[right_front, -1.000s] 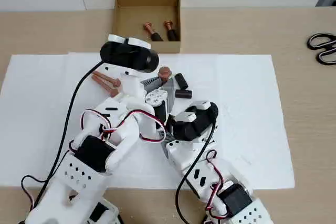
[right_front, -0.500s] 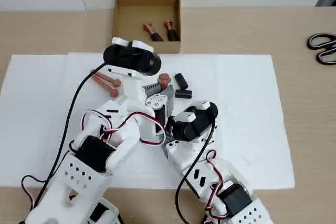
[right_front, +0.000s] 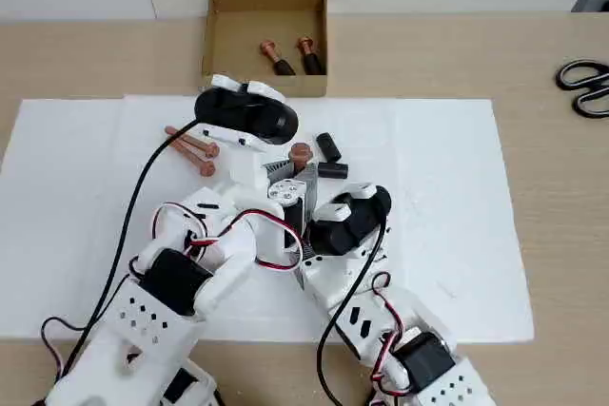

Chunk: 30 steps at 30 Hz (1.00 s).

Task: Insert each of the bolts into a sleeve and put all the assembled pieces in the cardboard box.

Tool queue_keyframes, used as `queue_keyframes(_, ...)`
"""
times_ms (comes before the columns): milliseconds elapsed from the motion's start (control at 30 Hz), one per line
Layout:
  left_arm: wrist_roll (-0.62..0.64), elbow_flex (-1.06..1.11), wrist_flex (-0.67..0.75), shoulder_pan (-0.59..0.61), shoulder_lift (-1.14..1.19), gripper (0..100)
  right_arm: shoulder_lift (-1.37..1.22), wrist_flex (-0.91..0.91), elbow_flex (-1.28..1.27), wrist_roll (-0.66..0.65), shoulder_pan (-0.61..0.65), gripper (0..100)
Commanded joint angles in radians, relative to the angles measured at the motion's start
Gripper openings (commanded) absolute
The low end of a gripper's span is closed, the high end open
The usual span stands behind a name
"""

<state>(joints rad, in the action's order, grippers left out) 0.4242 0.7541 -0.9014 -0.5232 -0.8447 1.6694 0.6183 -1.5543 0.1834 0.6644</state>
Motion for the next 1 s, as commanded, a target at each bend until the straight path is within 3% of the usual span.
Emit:
queue_keyframes(0, -0.002, 0.008, -0.009, -0.011, -0.02, 1, 0.018, -0.024, 0.017, 0.003, -0.012, 3.2)
queue_keyframes(467, -0.015, 0.056, 0.071, 0.023, -0.021, 1, 0.018, -0.022, 0.02, 0.003, -0.016, 3.2)
queue_keyframes(967, -0.066, 0.053, -0.009, -0.005, -0.031, 1, 0.018, -0.022, 0.02, 0.003, -0.016, 3.2)
